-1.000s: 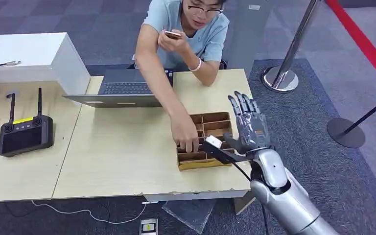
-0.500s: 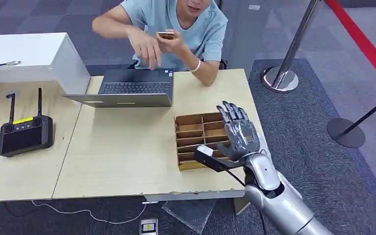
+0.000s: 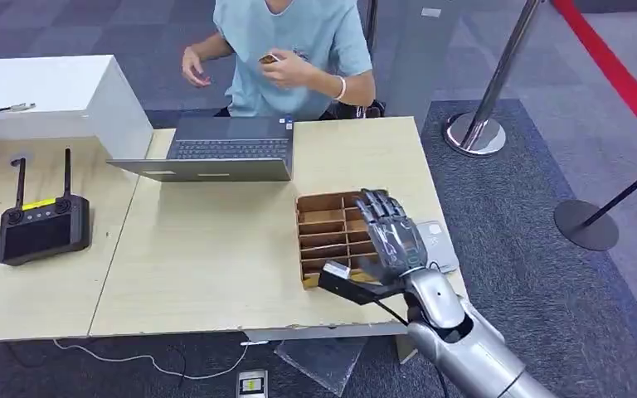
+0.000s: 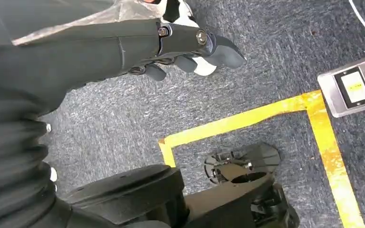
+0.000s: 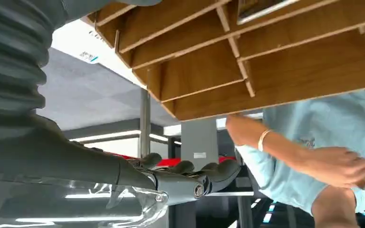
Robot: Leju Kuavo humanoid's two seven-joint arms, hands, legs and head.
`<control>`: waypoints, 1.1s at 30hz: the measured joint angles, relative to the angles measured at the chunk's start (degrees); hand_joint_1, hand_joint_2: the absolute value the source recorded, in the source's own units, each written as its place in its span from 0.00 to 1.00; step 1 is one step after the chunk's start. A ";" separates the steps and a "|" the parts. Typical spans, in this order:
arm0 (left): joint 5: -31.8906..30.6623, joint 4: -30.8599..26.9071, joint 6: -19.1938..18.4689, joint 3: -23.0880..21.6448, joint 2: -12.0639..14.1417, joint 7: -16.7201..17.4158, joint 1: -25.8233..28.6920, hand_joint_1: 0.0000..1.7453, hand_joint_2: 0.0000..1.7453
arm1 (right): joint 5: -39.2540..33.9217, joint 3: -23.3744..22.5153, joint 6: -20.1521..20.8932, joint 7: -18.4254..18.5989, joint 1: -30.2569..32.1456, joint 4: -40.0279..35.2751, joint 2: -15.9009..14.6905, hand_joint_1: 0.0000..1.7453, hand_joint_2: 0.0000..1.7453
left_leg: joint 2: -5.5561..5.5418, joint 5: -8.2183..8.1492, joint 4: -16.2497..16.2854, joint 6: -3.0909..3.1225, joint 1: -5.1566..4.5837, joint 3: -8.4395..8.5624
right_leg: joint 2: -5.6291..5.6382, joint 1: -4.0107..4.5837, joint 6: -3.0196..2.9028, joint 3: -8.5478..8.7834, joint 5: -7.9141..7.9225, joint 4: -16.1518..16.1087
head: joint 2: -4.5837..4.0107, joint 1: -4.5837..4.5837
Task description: Pass the card to the sensor for recognition and then transmit it.
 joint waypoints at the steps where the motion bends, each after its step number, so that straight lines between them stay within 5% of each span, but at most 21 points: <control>1: -0.09 0.00 0.00 0.00 0.00 0.00 0.00 0.00 1.00 | -0.18 0.13 0.02 -0.07 0.01 0.11 0.07 0.00 1.00 | 0.00 0.00 0.00 0.00 0.00 0.00 | 0.00 0.00 0.00 0.00 0.00 0.00 | 0.00 0.02; 23: -0.70 0.00 -0.13 0.00 -0.39 0.20 0.01 0.00 1.00 | -2.30 4.13 2.65 0.24 -0.54 2.51 3.08 0.00 1.00 | 0.00 0.00 0.00 0.00 0.00 0.00 | 0.00 0.00 0.00 0.01 0.00 0.00 | 0.00 0.00; 33: -1.07 0.00 -0.57 0.00 -0.37 -0.17 -0.08 0.00 1.00 | -3.26 7.10 -0.57 2.84 -6.62 8.02 10.27 0.00 1.00 | 0.01 0.01 0.00 -0.02 0.04 0.00 | 0.00 0.05 0.00 0.01 0.00 0.03 | 0.00 0.00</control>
